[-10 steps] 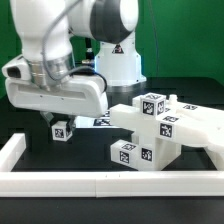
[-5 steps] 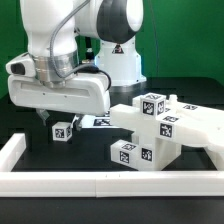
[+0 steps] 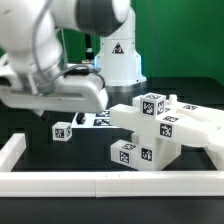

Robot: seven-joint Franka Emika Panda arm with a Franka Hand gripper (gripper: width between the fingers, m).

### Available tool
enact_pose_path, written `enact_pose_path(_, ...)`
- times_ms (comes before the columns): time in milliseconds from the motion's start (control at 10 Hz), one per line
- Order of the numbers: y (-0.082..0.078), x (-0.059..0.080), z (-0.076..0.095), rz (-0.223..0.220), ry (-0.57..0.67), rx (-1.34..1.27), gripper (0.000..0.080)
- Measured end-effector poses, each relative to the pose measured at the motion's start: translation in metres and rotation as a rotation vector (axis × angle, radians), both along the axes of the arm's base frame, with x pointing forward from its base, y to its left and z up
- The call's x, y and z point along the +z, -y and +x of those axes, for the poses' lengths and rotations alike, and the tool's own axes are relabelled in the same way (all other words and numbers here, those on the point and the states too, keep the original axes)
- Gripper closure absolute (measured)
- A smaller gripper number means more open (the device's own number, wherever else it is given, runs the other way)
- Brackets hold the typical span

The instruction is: Assemble chair

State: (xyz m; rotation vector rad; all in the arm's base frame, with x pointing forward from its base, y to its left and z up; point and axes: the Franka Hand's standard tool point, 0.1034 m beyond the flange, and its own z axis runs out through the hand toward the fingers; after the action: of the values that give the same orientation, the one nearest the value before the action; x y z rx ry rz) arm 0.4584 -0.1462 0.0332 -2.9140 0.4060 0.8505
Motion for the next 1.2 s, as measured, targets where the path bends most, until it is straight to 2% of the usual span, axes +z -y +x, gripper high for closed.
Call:
enact_pose_path(200,-0.001,-0.001,-0.008,0.053,-0.149,-0.023,0.0151)
enact_pose_path(500,-0.002,-0.005,-0.016,0.082,-0.256,-0.05,0.0151)
enact_pose_path(600,-0.003,-0.004,-0.027,0.095,-0.315,-0.082,0.0151)
enact_pose_path(700,-0.001,-0.007,-0.036,0.098,-0.361,-0.12,0.0151)
enact_pose_path(1200,-0.002,-0.02,-0.037,0.06,-0.36,-0.141,0.0151)
